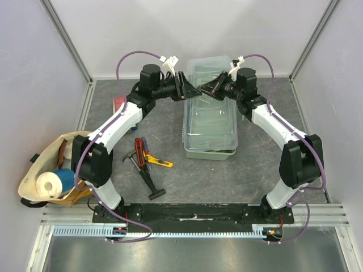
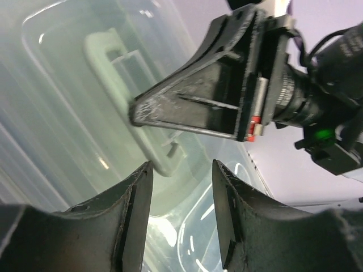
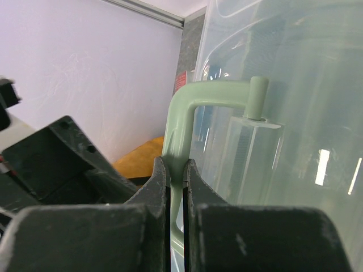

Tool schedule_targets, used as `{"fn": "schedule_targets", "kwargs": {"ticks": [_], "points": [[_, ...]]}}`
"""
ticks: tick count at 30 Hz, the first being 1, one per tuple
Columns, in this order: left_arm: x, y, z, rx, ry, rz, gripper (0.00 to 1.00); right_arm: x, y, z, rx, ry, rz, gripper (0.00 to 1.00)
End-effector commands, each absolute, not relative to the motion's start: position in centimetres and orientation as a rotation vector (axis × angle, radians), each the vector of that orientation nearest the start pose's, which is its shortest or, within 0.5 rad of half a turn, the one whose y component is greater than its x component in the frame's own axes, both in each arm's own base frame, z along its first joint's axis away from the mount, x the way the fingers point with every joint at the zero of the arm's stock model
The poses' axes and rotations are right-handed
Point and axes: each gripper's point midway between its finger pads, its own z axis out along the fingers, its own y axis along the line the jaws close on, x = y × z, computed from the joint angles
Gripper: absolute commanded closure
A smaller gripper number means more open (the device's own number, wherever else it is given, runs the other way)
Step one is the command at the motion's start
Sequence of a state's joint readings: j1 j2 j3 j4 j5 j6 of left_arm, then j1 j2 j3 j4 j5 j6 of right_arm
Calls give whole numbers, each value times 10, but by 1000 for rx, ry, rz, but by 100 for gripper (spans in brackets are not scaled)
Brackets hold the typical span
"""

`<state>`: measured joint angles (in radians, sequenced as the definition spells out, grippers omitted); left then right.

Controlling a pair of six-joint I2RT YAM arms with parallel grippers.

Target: Pack the tool kit

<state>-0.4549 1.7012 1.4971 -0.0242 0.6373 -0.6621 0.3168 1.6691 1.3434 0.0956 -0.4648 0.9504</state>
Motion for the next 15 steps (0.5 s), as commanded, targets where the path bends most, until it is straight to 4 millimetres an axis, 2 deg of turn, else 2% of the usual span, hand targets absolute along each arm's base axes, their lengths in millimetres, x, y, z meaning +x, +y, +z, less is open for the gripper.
{"fn": "schedule_targets", "kwargs": {"ticks": [1,4,8,15], "points": [[393,-330,312,266,1971,-1304,47,437,257,408,63,1545,1360,100],[393,-330,307,252,1983,-1292,46,435,258,410,59,1538,1376,100],[394,-342,305,263,1984,-1341,47,431,260,410,53,1537,1393,100],[394,-360,301,224,2027,-1454,76,431,258,409,72,1537,1389,100]]}}
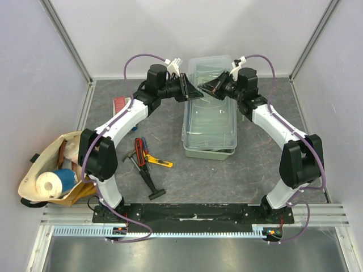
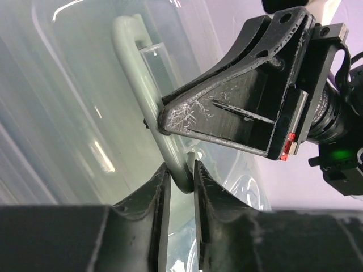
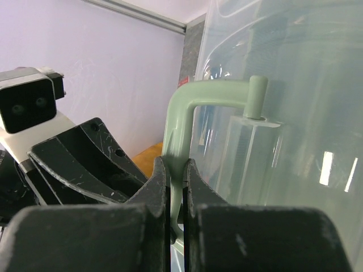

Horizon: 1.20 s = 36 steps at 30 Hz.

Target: Pack the tool kit

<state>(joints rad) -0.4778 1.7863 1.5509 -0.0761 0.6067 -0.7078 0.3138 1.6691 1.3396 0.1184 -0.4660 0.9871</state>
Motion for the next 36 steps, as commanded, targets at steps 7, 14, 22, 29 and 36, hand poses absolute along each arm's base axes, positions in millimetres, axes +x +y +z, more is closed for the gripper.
{"fn": "schedule_targets", "kwargs": {"ticks": [7,14,22,29,36], "points": [[398,-356,308,205,2024,-1427,98,440,249,392,133,1668,1259,73],[406,-349,331,175,1991,-1387,98,433,202,392,237,1706,991,34],[419,-325,381,109,1886,-1385,98,408,128,375,375,1738,727,32],[435,-292,410,45,1821,-1294,98,376,101,303,441,1905,587,33],[447,-265,400,-37,1841,-1278,98,348,103,227,406,2123,545,49]]}}
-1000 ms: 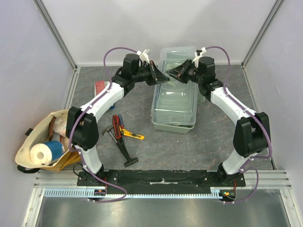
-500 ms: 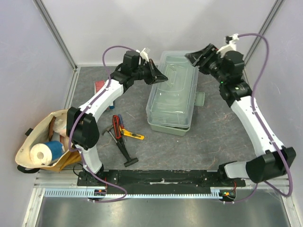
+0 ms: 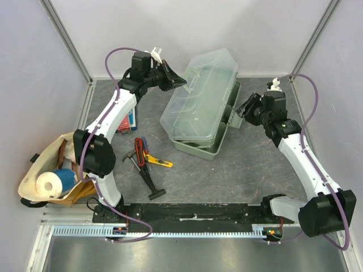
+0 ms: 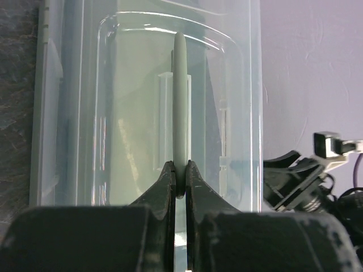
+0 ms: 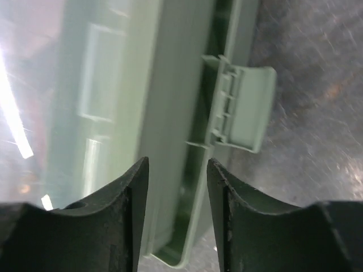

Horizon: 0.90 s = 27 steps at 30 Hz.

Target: Pack the tool kit

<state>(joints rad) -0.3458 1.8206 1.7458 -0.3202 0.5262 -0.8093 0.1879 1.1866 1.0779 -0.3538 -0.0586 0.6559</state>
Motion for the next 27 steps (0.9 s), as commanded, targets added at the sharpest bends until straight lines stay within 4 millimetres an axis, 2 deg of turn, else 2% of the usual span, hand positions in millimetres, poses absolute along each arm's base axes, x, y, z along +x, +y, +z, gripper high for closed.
{"fn": "schedule_targets", "kwargs": {"ticks": [1,6,10,14,20,22,27], "points": [[448,-261,399,-47,1842,-1275,98,344,103,217,410,2151,534,50],[454,-248,394,-81,1850,-1267,98,337,116,192,372,2223,556,54],[456,-248,390,-86,1860,-1276,98,339,143,171,316,2289,588,52],[456,-247,388,-91,1865,-1283,98,344,163,155,306,2319,602,49],[457,-245,385,-91,1869,-1291,98,358,177,133,332,2358,589,48],[459,-244,384,-95,1871,-1296,98,363,177,125,348,2373,559,52],[465,-231,390,-108,1855,-1329,98,377,164,110,427,2358,449,72]]}}
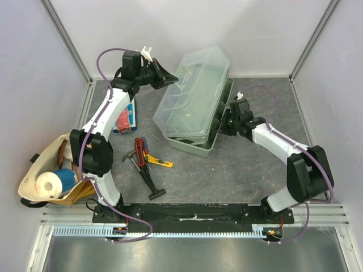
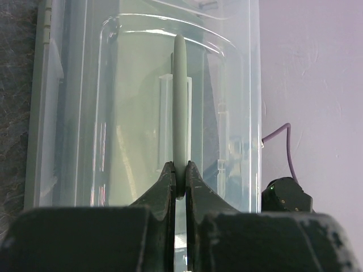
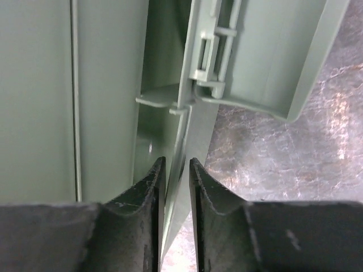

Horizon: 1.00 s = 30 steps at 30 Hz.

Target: Pack the tool kit

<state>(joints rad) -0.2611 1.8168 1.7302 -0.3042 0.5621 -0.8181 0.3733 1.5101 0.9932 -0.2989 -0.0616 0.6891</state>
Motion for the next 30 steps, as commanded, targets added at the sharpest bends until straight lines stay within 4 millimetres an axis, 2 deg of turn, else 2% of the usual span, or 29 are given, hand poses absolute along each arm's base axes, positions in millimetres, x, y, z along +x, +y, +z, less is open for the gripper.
{"fn": "schedule_targets", "kwargs": {"ticks": [1,3,6,10,12,16,19,25,30], "points": [[467,-227,392,-105,1853,-1335,98,382,162,108,438,2356,432,76],[472,-221,393,-96,1860,-1349,98,386,158,102,459,2363,393,87],[480,-206,391,-90,1872,-1338,98,387,137,105,532,2329,316,94],[488,-185,380,-83,1894,-1296,98,384,93,109,646,2281,210,98],[490,-181,372,-81,1909,-1296,98,382,71,115,688,2244,155,100],[495,-184,349,-72,1955,-1319,98,373,30,124,756,2195,46,100],[497,-186,334,-70,1975,-1342,98,365,7,127,785,2173,-31,100],[499,-200,302,-35,2010,-1405,98,351,-21,129,837,2143,-96,100],[495,-222,272,-11,2055,-1498,98,340,-40,126,886,2129,-130,100]]}}
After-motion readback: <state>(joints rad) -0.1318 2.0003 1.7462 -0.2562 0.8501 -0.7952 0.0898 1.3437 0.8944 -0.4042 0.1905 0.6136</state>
